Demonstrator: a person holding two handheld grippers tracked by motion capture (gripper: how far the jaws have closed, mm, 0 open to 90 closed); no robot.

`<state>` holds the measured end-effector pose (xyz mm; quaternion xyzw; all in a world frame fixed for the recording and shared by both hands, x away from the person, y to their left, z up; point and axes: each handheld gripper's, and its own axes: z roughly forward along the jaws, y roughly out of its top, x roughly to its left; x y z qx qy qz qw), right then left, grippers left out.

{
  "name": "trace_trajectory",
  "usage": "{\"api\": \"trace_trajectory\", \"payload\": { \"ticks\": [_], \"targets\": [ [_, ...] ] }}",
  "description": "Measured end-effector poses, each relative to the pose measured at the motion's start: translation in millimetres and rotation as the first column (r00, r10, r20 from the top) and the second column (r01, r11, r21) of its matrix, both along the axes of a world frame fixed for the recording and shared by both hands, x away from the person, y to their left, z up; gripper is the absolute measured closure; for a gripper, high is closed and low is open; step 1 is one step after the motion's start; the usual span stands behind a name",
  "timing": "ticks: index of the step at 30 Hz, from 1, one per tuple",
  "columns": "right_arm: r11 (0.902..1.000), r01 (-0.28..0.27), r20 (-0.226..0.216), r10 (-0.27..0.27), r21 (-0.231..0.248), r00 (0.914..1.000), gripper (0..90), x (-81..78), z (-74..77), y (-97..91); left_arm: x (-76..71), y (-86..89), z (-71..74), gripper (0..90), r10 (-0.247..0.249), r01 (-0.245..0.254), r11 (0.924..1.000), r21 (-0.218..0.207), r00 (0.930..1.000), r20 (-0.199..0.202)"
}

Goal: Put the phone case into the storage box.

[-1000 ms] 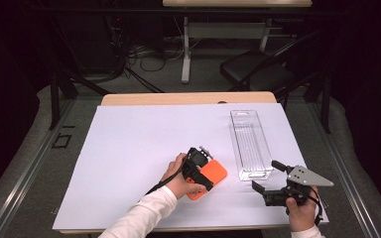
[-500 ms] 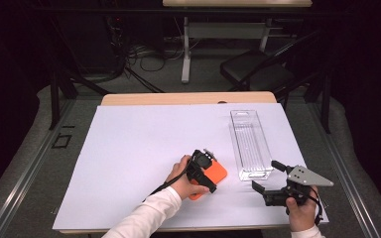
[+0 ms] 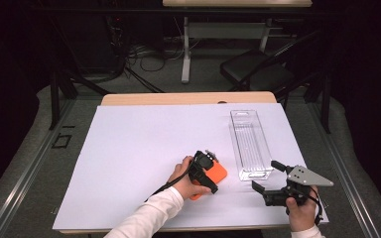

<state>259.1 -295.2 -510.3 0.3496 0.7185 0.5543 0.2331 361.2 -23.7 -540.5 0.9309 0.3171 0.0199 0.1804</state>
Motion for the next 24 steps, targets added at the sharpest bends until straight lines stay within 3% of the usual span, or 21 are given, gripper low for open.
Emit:
{"api": "trace_trajectory", "payload": {
  "ticks": [10,13,24],
  "targets": [
    [1.0000,-0.002,0.000,0.002,-0.002,1.0000,0.3,0.0,0.0,0.2,0.1,-0.3,-0.8,3.3,-0.004,0.004,0.9999,0.015,1.0000,0.003],
    [1.0000,-0.001,-0.002,0.001,-0.002,1.0000,0.4,0.3,-0.2,0.2,-1.7,-1.6,-0.5,5.7,-0.018,0.017,0.9990,0.041,0.9997,0.019],
    [1.0000,-0.003,-0.004,0.003,-0.005,1.0000,0.6,0.4,-0.3,0.0,-2.0,-2.4,0.0,7.8,-0.013,0.012,0.9989,0.046,0.9997,0.020]
  ]
}}
